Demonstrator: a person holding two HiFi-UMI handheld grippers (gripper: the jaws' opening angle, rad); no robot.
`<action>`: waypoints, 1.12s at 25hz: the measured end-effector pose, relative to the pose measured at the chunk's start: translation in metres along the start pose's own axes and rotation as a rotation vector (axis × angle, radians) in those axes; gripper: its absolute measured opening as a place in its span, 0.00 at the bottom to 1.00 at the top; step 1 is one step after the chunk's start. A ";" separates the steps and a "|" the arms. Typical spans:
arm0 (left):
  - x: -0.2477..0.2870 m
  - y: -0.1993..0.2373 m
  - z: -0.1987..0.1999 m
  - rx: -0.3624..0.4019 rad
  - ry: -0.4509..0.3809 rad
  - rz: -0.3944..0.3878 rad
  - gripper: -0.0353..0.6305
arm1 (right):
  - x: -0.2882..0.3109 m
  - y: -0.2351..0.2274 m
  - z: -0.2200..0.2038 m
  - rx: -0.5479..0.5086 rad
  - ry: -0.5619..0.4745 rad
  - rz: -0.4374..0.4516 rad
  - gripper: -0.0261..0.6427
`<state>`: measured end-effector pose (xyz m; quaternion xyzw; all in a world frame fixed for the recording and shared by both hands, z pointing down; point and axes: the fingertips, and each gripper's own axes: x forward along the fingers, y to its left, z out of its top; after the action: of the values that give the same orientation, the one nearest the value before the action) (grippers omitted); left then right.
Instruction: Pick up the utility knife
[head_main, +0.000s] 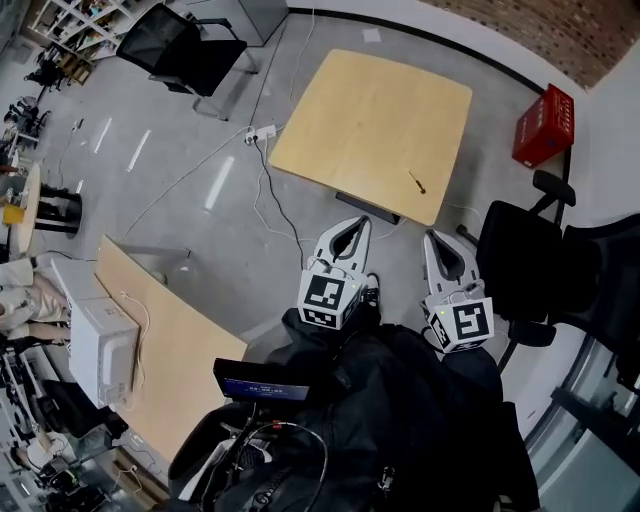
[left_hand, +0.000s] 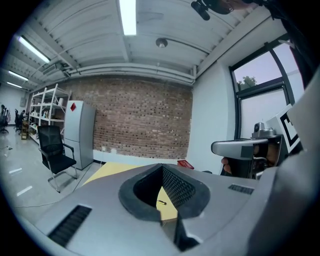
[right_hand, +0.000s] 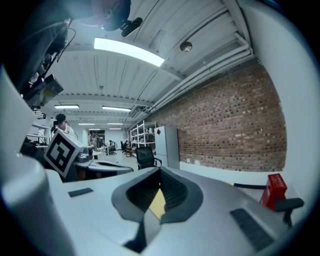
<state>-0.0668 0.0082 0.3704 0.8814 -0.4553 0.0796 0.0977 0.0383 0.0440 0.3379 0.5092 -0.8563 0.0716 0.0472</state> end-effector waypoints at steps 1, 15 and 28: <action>0.006 0.003 -0.001 -0.003 0.005 -0.005 0.05 | 0.006 -0.003 -0.002 0.001 0.008 -0.003 0.05; 0.055 0.040 -0.025 -0.051 0.089 -0.043 0.05 | 0.057 -0.028 -0.031 0.005 0.127 -0.040 0.05; 0.088 0.026 -0.083 -0.089 0.223 -0.025 0.05 | 0.061 -0.051 -0.101 0.062 0.285 0.008 0.05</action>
<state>-0.0419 -0.0550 0.4733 0.8674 -0.4337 0.1557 0.1880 0.0552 -0.0158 0.4511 0.4916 -0.8405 0.1696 0.1522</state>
